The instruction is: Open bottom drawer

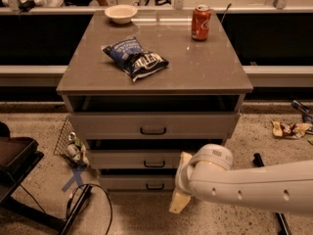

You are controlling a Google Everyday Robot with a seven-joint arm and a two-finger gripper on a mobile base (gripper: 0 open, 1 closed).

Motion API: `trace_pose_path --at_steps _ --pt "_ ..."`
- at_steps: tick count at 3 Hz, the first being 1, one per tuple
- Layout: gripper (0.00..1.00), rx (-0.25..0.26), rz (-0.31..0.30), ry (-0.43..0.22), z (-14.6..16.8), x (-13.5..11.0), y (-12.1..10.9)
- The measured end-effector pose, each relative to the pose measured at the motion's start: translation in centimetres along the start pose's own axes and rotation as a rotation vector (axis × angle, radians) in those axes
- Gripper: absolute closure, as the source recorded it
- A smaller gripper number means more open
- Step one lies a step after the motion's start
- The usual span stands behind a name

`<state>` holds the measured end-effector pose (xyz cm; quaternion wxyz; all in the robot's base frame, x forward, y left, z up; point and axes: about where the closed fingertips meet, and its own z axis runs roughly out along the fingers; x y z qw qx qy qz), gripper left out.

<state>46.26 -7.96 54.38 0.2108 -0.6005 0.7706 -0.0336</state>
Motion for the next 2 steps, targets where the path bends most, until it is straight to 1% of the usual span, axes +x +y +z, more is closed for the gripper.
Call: trace_pose_path --at_steps 1,2 --pt "0.0 -0.066 0.062 0.022 4.4 2.8 3.7" --pt "0.0 -0.106 0.195 0.036 9.1 5.2 6.2"
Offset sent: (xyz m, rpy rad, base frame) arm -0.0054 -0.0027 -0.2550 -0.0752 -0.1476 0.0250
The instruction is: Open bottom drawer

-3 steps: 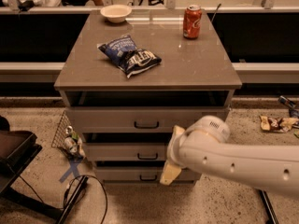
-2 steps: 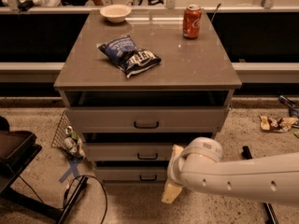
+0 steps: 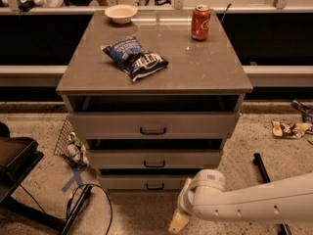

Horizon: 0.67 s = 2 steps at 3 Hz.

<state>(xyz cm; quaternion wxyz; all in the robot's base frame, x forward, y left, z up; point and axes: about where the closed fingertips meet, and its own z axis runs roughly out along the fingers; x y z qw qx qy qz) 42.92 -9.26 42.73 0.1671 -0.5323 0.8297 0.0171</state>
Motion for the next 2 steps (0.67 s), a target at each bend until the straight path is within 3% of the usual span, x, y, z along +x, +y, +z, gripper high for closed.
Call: trace_pose_path --at_steps 1,2 --pt "0.0 -0.014 0.137 -0.001 4.8 1.4 1.2" --pt "0.0 -0.023 0.158 0.007 10.5 2.3 2.9"
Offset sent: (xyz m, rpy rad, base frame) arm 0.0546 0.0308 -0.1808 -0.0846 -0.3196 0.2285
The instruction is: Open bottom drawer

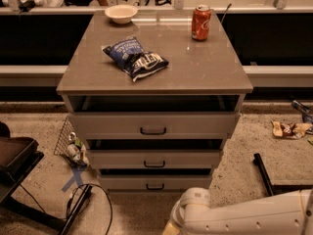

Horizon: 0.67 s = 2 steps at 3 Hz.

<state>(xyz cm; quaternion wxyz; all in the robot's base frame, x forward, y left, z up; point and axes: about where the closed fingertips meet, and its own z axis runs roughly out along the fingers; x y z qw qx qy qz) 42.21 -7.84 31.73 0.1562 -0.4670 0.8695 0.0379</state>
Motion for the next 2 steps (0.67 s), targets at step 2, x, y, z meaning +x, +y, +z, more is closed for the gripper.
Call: trace_pose_path --at_steps 2 --pt "0.0 -0.013 -0.057 -0.012 2.95 0.73 1.84"
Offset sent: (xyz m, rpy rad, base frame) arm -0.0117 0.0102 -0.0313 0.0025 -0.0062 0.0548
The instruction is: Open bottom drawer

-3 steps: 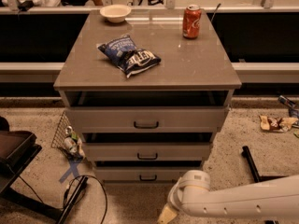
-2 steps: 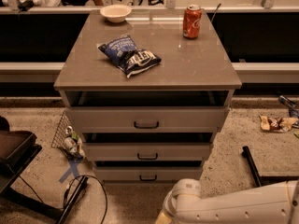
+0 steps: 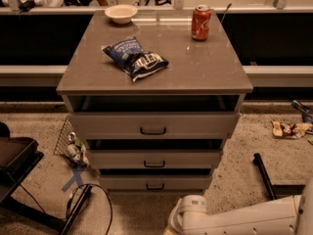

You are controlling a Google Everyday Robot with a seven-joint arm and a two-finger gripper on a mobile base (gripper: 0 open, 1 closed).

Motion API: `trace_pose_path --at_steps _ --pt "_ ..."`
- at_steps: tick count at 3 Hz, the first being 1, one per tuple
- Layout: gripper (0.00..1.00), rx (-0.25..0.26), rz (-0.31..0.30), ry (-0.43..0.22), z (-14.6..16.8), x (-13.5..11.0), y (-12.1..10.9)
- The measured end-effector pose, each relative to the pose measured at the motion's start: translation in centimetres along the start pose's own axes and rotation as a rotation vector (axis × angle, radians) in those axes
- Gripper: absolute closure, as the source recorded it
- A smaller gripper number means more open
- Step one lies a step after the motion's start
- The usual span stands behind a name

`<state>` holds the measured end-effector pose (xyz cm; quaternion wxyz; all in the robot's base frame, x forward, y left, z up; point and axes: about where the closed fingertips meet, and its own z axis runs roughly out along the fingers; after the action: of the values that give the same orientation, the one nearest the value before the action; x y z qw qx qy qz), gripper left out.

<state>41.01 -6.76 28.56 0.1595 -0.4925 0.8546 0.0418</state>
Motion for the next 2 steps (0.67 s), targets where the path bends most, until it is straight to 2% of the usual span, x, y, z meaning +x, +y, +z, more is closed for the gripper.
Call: trace_pose_path --at_steps 1,2 --pt "0.0 0.017 -0.038 -0.026 1.2 -1.4 -0.2" --pt "0.0 0.057 -0.177 -0.06 4.0 -4.1 -0.6"
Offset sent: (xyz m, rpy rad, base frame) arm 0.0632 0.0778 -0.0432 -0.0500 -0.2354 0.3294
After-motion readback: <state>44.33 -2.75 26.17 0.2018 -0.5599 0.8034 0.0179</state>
